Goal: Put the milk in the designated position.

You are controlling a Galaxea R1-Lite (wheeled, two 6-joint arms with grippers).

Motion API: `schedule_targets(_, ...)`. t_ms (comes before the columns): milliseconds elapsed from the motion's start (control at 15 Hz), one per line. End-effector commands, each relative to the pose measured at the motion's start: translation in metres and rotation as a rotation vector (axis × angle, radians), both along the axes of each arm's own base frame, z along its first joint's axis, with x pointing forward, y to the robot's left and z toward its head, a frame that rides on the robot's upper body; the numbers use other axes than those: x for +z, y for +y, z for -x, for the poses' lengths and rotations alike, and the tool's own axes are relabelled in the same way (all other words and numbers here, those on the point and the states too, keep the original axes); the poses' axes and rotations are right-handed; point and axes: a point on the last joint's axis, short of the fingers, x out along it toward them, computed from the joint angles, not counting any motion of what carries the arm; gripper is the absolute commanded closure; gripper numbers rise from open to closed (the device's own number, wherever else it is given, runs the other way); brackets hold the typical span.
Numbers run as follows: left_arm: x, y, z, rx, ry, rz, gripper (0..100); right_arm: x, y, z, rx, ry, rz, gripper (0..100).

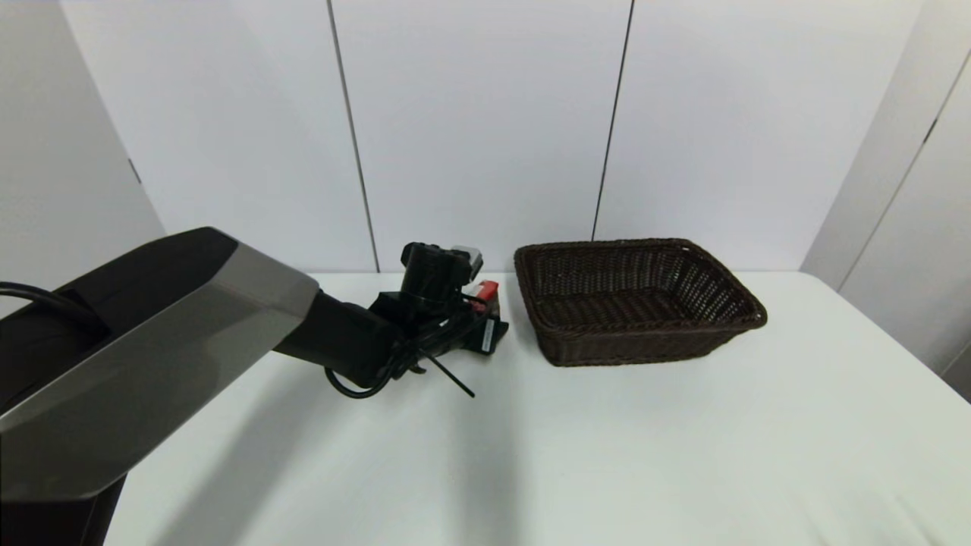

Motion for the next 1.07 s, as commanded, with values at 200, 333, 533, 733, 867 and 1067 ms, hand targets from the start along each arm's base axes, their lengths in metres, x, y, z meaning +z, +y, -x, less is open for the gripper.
schedule_targets(200,0.018,0.003,0.005,0.003,-0.023,0.023,0,0.0,0.0,0.0,0.001,0.0,0.0,0)
schedule_targets(333,0.033,0.009,0.013,0.003,-0.007,0.014,0,0.0,0.0,0.0,0.001,0.0,0.0,0)
schedule_targets(533,0.065,0.026,0.037,0.003,0.003,0.007,0,0.0,0.0,0.0,0.001,0.0,0.0,0)
schedule_targets(733,0.094,0.057,0.084,-0.001,0.011,0.002,0,0.0,0.0,0.0,0.001,0.0,0.0,0)
schedule_targets(867,0.107,0.08,0.118,0.0,-0.009,0.014,0,0.0,0.0,0.0,0.001,0.0,0.0,0)
schedule_targets(1067,0.122,0.124,0.179,0.012,-0.066,0.053,0,0.0,0.0,0.0,0.001,0.0,0.0,0)
